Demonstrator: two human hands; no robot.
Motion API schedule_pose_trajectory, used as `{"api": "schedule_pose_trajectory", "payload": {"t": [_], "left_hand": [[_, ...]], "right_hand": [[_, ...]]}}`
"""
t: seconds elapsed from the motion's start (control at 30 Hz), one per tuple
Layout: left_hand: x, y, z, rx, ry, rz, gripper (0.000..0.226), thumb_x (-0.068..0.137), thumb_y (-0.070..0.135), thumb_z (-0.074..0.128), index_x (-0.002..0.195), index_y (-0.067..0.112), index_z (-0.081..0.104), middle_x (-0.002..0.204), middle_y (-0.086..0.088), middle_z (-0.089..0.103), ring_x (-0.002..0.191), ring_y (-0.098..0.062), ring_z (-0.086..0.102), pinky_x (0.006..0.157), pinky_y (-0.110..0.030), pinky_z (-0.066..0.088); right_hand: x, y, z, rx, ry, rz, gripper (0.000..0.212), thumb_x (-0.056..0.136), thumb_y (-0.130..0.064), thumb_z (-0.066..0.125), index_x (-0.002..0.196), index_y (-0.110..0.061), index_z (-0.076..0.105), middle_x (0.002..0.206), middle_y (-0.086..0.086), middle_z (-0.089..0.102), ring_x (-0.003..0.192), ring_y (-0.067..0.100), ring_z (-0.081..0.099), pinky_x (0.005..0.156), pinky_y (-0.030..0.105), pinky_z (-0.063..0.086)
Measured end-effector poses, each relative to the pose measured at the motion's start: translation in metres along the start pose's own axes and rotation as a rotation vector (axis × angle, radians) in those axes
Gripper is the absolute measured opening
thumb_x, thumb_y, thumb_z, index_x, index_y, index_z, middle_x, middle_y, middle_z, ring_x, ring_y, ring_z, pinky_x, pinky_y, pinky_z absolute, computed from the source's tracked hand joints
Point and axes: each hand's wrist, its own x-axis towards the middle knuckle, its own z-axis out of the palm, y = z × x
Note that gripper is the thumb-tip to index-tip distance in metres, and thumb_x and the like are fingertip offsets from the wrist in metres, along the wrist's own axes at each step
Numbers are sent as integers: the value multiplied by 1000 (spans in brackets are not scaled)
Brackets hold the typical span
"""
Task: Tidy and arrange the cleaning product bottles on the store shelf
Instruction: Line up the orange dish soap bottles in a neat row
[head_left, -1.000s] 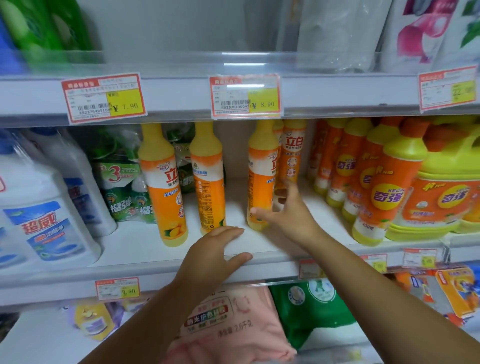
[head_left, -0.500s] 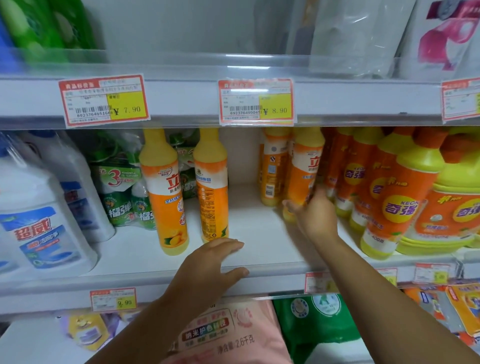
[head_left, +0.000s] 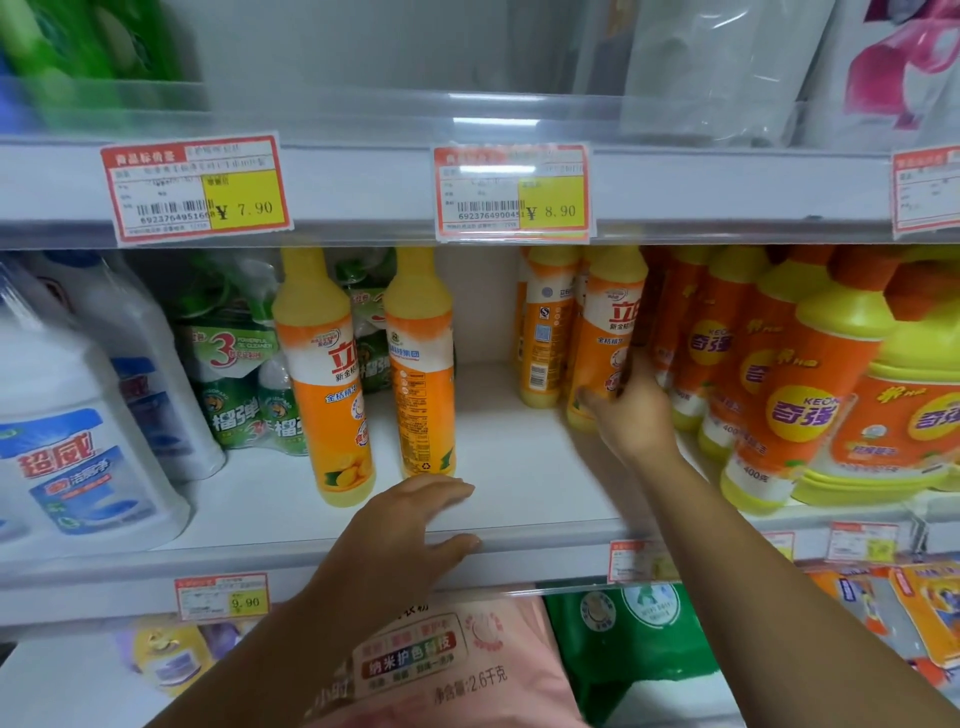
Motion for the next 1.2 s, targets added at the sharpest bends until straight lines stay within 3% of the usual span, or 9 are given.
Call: {"api": "schedule_pose_trajectory", "payload": {"t": [0.23,0.33,0.43,0.5,0.63,0.77,0.97,1.13,1.2], "left_hand": [[-3,0,-3,4,12,9,50,86,45,61,134,36,48,139,22,44,121,6,37,99,-12,26],[-6,0,-7,-5,24,20,50,86,43,62,133,35,49,139,21,45,118,8,36,98,-11,25],[-9,1,-10,-14,36,24,50,86,43,63,133,35,50,138,20,46,119,7,38,98,-10,25],[-11,1,-13,-11,52,38,50,85,44,63,132,35,51,137,20,47,116,8,38,95,-6,23],[-15,0,-18,-17,85,51,48,84,43,64,130,34,53,134,21,49,108,13,35,80,10,16],[-21,-12,-28,-45,141,36,43,84,41,66,126,33,57,125,23,52,107,10,42,81,8,20],[-28,-30,-50,-58,232,-33,34,83,39,67,116,32,64,109,23,56,96,6,51,78,3,29],[-32,-42,-61,-129,360,-50,20,79,30,72,98,29,67,92,19,60,90,3,53,73,-3,37],[-32,-44,-63,-116,427,-54,16,78,29,73,90,28,63,89,15,57,86,0,53,71,-5,37]], "right_hand": [[-2,1,3,38,6,-17,64,78,-22,75,133,-15,43,126,7,63,112,29,60,90,33,45],[-13,0,3,61,42,15,72,73,-40,77,131,-17,43,125,2,59,112,21,58,96,36,45],[-29,-14,-3,23,302,-6,49,84,-30,66,120,-5,45,121,13,50,108,25,49,92,34,40],[-42,-33,-2,57,313,-123,28,88,-16,58,113,-5,49,112,13,52,97,23,51,82,30,40],[-51,-55,22,22,114,-263,29,91,-11,54,119,-8,58,112,13,65,101,27,61,85,32,46],[-47,-49,49,-22,-17,-148,43,91,-17,57,133,-10,50,123,12,63,111,32,59,83,26,40],[-53,-51,62,102,-109,-59,40,89,-14,58,128,-9,50,118,9,63,111,29,58,90,31,45],[-80,-87,59,398,-633,-82,68,79,-2,67,136,-26,37,118,-7,59,110,10,58,90,25,46],[-88,-94,63,376,-637,-90,68,77,-13,75,131,-30,37,113,-10,60,103,8,60,85,24,48]]}}
